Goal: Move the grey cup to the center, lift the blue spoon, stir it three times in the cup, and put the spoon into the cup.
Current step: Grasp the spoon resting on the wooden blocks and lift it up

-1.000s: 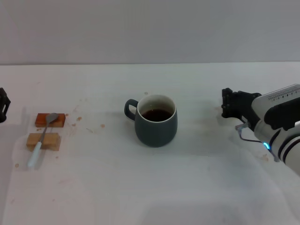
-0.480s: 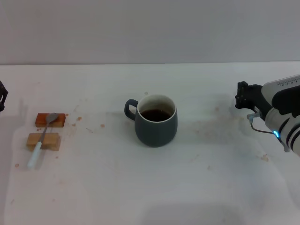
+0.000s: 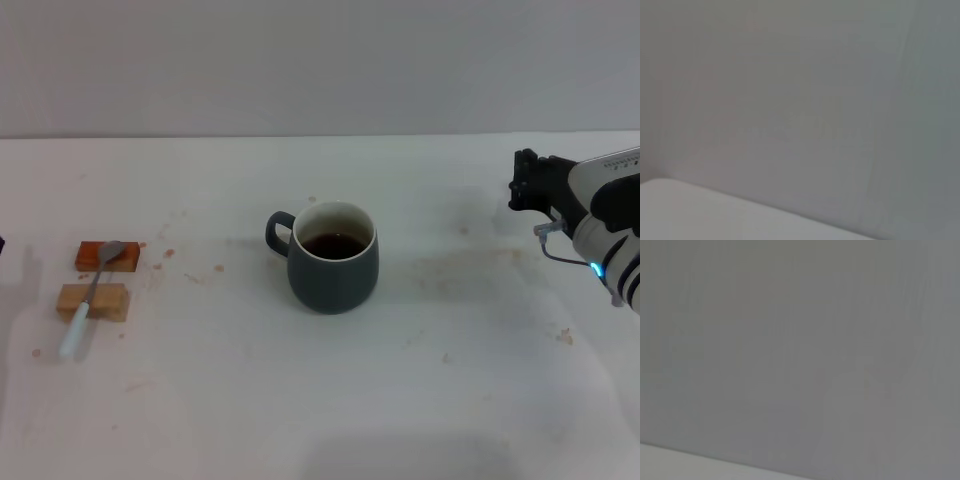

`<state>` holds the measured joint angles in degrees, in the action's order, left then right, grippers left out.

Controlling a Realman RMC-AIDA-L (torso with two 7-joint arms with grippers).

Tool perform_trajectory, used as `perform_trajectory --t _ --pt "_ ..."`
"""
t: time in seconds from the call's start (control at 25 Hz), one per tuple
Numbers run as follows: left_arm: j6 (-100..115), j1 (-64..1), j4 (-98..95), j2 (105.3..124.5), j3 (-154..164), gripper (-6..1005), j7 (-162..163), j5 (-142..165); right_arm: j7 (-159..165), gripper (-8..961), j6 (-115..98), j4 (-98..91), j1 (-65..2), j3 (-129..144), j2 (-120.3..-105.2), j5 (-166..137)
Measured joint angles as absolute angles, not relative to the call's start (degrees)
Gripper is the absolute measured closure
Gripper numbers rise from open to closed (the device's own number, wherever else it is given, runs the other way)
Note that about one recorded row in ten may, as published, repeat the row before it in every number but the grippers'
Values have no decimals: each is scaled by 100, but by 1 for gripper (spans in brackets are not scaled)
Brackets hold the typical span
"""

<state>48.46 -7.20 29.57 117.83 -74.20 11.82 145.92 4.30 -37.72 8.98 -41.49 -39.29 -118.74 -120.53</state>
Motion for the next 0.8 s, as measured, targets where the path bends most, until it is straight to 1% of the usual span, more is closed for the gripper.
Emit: perform_trajectory --t 0.28,0.32,0.56,0.8 --pt "5134 31 3609 11773 -6975 319 1247 14590 430 920 -3872 793 -4195 -3929 -11874 -12040" --pt "5253 216 3778 11769 -6784 319 1247 14587 430 920 -3873 785 -4203 -3928 -11874 -12039" --pt "5258 542 4179 11756 -6348 320 1201 14598 430 920 -3879 782 -4219 -3929 -11874 -12038" --pt "5246 634 4254 11763 -6120 321 1235 14731 430 920 -3885 771 -4219 -3928 -11874 -12047"
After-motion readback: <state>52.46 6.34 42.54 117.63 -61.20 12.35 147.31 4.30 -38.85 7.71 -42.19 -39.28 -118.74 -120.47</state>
